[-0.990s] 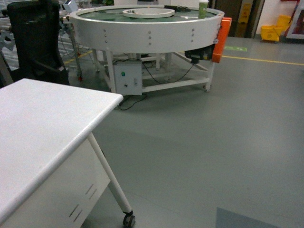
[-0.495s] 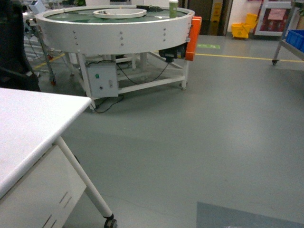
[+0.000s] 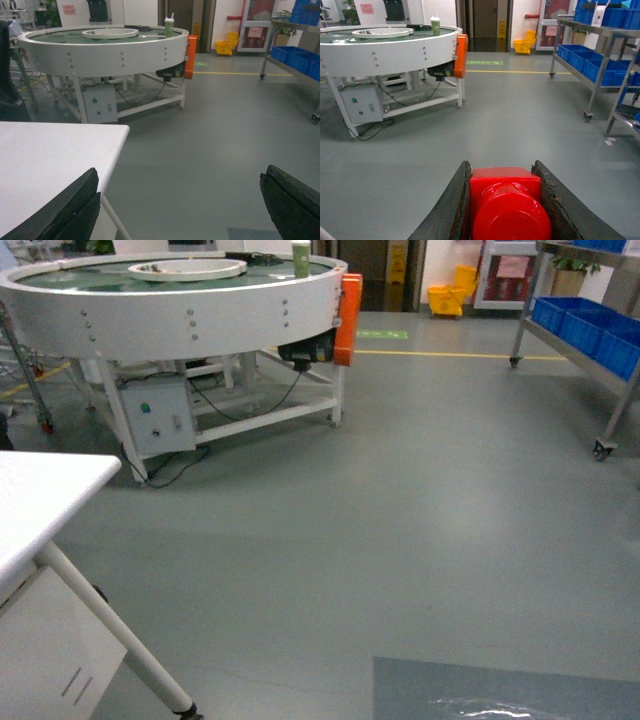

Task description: Pick red block from blue box to shelf

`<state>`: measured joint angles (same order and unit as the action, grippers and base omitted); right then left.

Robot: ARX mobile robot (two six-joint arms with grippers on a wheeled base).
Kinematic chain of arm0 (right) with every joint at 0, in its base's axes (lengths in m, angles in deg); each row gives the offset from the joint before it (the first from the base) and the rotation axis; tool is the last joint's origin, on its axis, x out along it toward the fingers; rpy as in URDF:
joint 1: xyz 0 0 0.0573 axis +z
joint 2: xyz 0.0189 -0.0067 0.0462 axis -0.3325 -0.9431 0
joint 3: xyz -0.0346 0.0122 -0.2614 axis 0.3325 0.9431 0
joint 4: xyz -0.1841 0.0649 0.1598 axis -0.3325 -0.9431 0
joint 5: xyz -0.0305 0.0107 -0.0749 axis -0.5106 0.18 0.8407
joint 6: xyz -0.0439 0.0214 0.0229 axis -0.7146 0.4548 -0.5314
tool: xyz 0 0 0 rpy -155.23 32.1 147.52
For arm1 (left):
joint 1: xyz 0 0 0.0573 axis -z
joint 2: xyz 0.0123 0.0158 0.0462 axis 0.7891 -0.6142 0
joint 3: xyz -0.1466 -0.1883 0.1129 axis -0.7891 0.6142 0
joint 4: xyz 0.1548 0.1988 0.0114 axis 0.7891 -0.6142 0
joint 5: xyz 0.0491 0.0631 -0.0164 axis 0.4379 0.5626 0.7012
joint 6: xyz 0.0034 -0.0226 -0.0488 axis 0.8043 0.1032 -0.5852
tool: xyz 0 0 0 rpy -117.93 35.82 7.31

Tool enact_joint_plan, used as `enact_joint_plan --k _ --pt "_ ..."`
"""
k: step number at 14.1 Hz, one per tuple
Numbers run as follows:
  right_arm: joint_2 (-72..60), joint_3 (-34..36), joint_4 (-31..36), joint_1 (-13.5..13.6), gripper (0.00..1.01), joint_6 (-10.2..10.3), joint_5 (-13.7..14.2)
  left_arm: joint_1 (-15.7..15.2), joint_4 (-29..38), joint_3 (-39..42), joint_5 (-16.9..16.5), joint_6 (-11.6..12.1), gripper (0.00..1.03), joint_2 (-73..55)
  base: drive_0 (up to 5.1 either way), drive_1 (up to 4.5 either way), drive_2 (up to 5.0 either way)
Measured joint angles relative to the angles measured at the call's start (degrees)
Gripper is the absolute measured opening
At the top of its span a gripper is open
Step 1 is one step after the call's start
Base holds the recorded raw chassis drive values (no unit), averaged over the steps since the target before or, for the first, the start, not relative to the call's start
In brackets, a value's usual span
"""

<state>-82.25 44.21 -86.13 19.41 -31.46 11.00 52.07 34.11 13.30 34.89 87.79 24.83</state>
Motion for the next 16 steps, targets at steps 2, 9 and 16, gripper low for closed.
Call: enact_joint_plan --k 2,9,16 --pt "0.0 0.0 0.0 0.0 0.28 0.0 0.0 0.0 0.0 0.0 0.0 0.0 0.98 0.0 -1.6 -1.63 -1.6" --pt "0.0 0.0 -0.1 0.0 0.28 0.0 0.0 0.1 0.0 0.0 0.0 0.0 0.98 0.0 -1.5 -1.51 -1.5" --pt "0.0 0.0 0.0 0.0 0.28 0.0 0.0 0.1 0.2 0.0 0.0 0.0 0.98 0.0 -1.5 -1.46 -1.5"
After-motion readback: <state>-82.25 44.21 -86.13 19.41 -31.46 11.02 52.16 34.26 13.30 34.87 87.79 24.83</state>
